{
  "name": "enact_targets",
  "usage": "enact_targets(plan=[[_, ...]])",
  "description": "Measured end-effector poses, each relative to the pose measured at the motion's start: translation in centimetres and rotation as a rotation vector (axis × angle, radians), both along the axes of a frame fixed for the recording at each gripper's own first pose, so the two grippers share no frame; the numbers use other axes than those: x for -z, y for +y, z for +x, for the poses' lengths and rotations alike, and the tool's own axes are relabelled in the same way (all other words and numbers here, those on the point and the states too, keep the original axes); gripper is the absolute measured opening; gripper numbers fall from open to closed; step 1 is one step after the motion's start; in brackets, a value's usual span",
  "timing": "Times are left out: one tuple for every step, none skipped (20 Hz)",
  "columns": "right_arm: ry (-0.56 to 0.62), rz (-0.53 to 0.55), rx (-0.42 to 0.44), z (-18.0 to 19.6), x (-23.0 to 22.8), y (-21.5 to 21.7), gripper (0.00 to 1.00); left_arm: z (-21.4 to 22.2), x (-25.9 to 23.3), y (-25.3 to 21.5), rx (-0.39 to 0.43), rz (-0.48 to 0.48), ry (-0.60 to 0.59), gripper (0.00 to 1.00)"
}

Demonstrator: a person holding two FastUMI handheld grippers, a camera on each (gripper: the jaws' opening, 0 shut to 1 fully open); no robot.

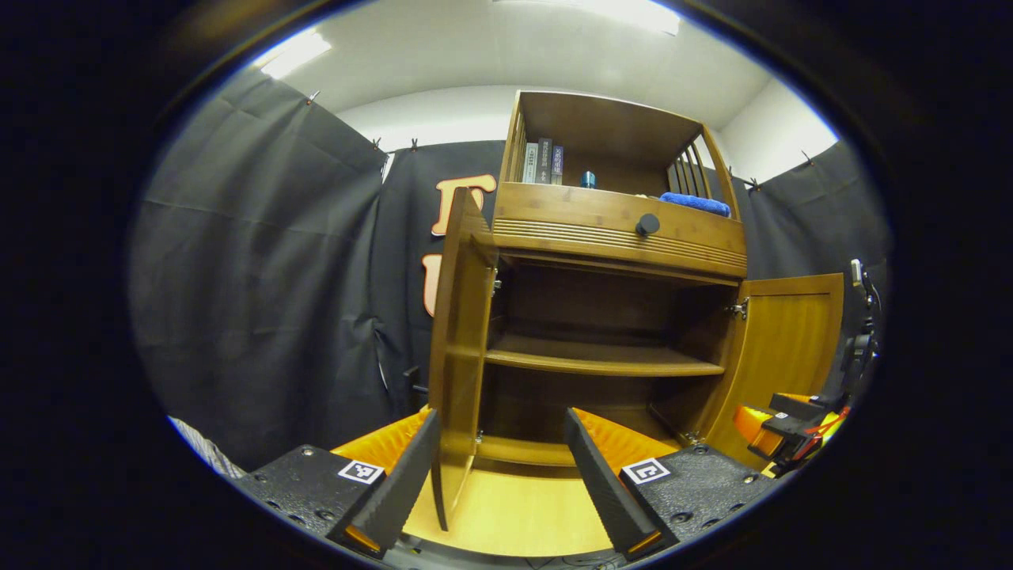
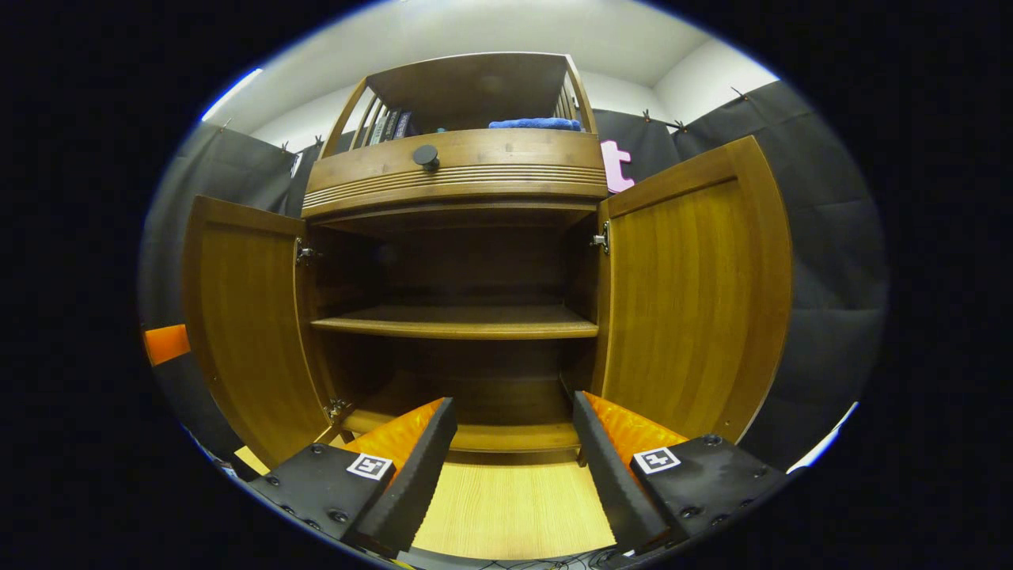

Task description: Open the right door of the double-door shoe cabinet with the right hand, and open the left door with the left hand.

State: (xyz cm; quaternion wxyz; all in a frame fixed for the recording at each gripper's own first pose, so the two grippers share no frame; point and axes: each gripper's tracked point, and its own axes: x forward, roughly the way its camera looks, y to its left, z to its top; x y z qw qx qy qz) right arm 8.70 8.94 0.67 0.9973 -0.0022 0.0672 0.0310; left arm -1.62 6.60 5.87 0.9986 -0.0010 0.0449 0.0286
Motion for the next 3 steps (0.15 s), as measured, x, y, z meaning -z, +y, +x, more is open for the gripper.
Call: enact_targets(plan=[[-0.003, 0.0, 0.005, -0.11, -0.04, -0.13, 0.89, 0.05, 0.21, -0.47, 0.01, -0.004, 0.002, 0.92], [-0.006, -0.001, 0.009, -0.22, -0.13, -0.41, 0.89, 0.08, 0.25, -0.79, 0.017, -0.003, 0.004, 0.92], [-0.009, -0.003, 0.014, -0.25, -0.18, -0.52, 0.89, 0.0, 0.26, -0.85, 0.021, 0.002, 0.002, 0.92]])
